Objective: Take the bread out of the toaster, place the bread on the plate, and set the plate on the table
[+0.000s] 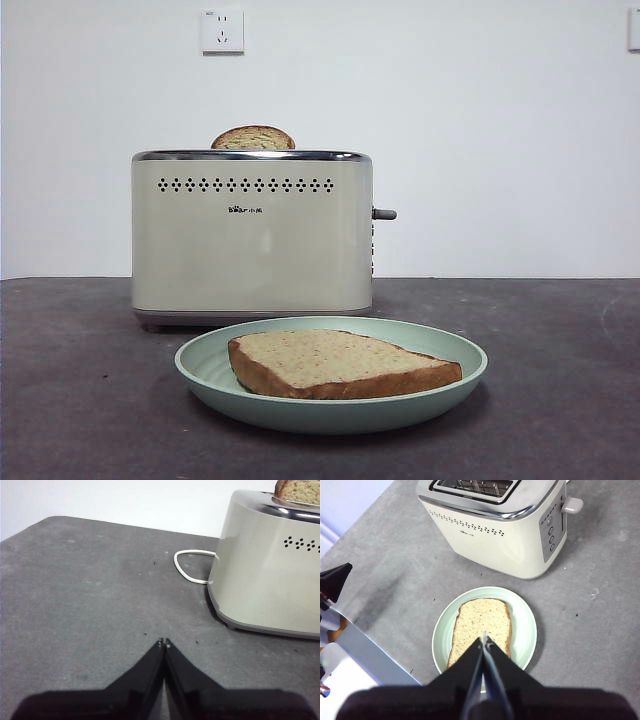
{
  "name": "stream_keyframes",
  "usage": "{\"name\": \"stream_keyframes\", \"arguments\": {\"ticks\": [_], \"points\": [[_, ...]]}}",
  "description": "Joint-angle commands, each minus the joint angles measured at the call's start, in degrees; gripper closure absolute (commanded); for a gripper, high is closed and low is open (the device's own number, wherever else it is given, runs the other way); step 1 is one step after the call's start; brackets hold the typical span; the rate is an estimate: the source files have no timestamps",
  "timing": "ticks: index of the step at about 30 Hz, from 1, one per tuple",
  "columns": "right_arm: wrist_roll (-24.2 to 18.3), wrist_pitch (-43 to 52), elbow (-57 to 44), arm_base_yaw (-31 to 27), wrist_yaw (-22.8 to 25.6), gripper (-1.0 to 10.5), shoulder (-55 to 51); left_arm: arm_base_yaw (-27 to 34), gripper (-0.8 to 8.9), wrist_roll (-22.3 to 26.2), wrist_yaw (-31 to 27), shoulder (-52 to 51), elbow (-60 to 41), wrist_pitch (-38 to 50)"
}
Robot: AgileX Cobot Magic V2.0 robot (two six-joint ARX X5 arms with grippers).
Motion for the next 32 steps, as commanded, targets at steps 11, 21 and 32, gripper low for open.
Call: {"name": "stream_keyframes", "arguments": {"ticks": [11, 21, 32], "points": [[0.3, 0.2, -0.1, 0.0, 0.2, 9.5, 0.0, 0.1, 8.17, 0.8, -0.2, -0.1, -0.7, 0.4], [1.0, 0.1, -0.1, 0.0, -0.1, 9.5, 0.0, 0.1, 8.17, 0.8, -0.2, -0.1, -0.7, 0.4], [-9.6, 21.9, -9.4, -3.4, 5.5, 9.5, 0.8, 0.1, 8.17, 0.8, -0.2, -0.1, -0.7, 0.4]]}}
